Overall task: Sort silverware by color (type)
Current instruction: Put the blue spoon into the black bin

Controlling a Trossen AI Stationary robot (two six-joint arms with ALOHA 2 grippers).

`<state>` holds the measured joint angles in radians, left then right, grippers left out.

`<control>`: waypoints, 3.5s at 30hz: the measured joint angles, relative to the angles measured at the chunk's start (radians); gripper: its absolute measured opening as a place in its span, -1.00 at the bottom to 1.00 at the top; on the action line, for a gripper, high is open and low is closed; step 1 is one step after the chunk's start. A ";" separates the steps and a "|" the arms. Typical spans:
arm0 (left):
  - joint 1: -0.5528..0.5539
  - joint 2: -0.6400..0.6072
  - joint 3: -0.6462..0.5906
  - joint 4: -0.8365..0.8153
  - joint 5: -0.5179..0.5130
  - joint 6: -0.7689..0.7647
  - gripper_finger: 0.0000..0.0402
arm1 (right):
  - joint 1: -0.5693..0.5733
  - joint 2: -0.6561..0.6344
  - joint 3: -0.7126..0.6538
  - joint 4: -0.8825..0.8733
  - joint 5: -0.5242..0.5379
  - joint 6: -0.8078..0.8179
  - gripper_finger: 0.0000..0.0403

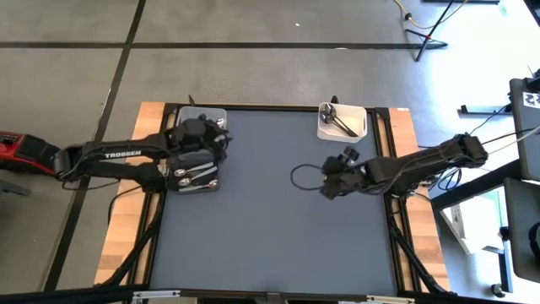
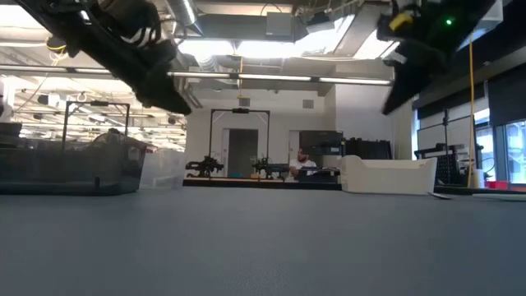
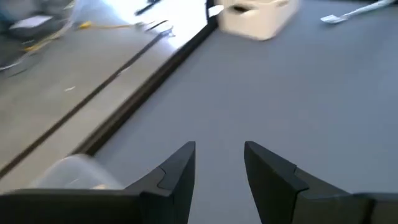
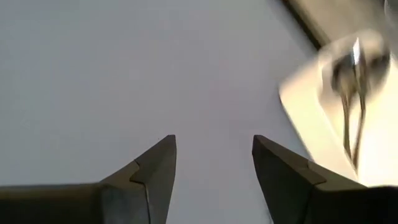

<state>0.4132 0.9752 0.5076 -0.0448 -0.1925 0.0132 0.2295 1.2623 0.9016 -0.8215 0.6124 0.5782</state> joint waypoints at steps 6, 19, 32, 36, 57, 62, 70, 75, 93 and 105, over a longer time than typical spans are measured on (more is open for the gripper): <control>-0.131 0.000 0.000 0.043 0.023 -0.025 -0.34 | -0.132 -0.007 0.000 -0.277 -0.106 0.147 0.00; -0.249 0.000 0.000 0.053 0.023 -0.003 -0.34 | -0.540 0.081 -0.084 -0.303 -0.449 -0.067 0.00; -0.251 0.000 0.000 0.053 0.020 -0.004 -0.34 | -0.742 0.270 -0.138 -0.241 -0.501 -0.221 -0.04; -0.251 0.000 0.000 0.053 0.020 -0.005 -0.34 | -0.770 0.337 -0.138 -0.229 -0.529 -0.271 -0.25; -0.271 0.001 0.000 0.112 0.023 0.005 -0.34 | -0.703 0.280 -0.131 -0.242 -0.526 -0.373 -0.97; -0.271 0.001 -0.062 0.258 0.027 0.006 -0.34 | -0.617 0.174 -0.131 -0.191 -0.529 -0.351 -0.97; -0.271 0.001 -0.112 0.377 0.027 0.019 -0.34 | -0.482 0.012 -0.129 0.012 -0.534 -0.348 -0.99; -0.271 0.001 -0.113 0.380 0.025 0.021 -0.34 | -0.410 -0.024 -0.129 0.159 -0.534 -0.356 -0.98; -0.271 0.156 -0.114 0.558 0.077 0.022 0.07 | -0.221 0.010 -0.127 0.802 -0.507 -0.551 -0.99; -0.330 0.325 -0.025 0.588 0.188 0.023 0.11 | -0.167 0.198 -0.127 1.202 -0.499 -0.732 -0.99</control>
<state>0.0835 1.2998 0.4826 0.5432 -0.0046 0.0364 0.0621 1.4600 0.7742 0.3808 0.1137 -0.1540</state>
